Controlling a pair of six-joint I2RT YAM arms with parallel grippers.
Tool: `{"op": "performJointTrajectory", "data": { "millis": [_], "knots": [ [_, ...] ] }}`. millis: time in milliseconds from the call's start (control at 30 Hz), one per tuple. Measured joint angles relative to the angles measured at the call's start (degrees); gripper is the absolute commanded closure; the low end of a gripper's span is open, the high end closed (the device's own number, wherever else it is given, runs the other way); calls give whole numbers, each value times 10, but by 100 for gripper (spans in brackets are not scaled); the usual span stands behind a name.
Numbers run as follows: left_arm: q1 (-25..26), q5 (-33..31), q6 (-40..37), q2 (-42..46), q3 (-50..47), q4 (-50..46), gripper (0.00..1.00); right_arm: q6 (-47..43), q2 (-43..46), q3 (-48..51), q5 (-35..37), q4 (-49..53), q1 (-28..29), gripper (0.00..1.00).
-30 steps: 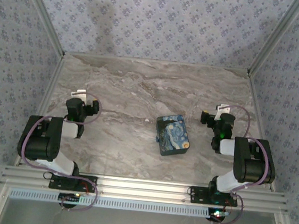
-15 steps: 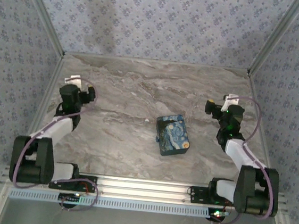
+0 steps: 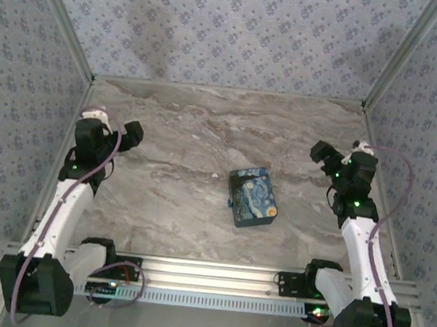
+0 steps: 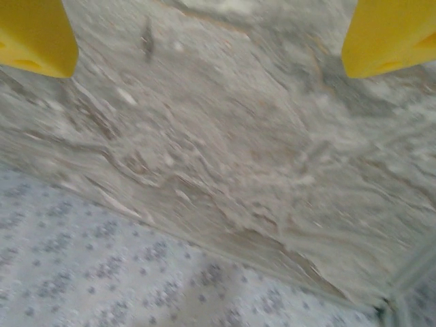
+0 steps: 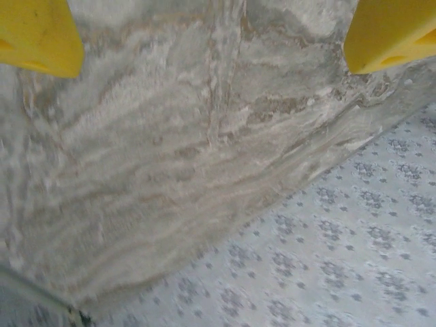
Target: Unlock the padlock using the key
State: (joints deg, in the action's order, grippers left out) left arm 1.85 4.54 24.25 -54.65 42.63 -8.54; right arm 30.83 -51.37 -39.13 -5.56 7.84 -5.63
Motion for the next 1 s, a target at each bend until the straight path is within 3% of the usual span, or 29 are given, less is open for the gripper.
{"op": "performJointTrajectory", "data": {
  "millis": [200,433,767,1000],
  "knots": [
    [66,55,46,35,-4,-54,7,43,9,6,-103,84,-7,5],
    [221,46,103,38,-48,-70,8,50,-49,6,-180,104,38,10],
    [391,-10,170,17,-72,-66,11,32,-225,-34,-193,101,155,21],
    [438,-38,194,-3,-75,-61,11,21,-306,-94,-191,97,195,27]
  ]
}}
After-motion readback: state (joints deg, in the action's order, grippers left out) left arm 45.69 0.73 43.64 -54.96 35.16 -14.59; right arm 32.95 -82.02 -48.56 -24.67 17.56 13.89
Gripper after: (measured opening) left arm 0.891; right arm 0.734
